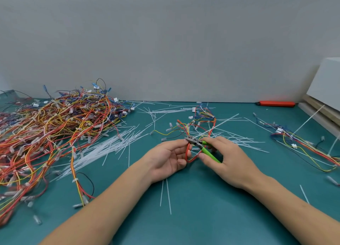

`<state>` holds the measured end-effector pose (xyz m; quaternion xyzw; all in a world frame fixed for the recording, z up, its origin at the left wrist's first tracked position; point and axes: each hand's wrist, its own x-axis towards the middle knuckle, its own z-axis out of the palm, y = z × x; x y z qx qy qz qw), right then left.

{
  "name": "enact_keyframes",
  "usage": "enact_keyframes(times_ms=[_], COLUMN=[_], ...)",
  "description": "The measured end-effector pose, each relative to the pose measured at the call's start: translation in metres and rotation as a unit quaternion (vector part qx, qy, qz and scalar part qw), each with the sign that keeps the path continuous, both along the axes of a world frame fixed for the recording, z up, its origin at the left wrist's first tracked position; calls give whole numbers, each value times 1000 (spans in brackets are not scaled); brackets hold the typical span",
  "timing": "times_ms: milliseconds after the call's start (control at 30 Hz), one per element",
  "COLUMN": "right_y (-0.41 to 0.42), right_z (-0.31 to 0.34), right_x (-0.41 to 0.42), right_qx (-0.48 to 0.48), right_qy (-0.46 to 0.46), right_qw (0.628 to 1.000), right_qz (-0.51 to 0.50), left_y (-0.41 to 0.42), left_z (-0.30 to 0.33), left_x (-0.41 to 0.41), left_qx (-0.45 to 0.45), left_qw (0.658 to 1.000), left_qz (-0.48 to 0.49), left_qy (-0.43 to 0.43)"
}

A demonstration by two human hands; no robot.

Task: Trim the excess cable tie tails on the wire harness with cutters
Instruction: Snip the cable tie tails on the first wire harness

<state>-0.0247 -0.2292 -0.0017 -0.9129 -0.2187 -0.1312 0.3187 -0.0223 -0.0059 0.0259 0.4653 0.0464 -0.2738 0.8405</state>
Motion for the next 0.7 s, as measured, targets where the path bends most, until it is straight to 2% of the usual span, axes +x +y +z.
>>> enact_keyframes(times_ms=[700], right_y=[1], right_z=[-1], right_x=[2], right_qx=[-10], right_qy=[-22], right_qw=[1000], right_qz=[-1], left_y=[0], left_z=[-1], left_x=[1], left_qx=[4], left_qw=[1000], left_qz=[4], left_qy=[8])
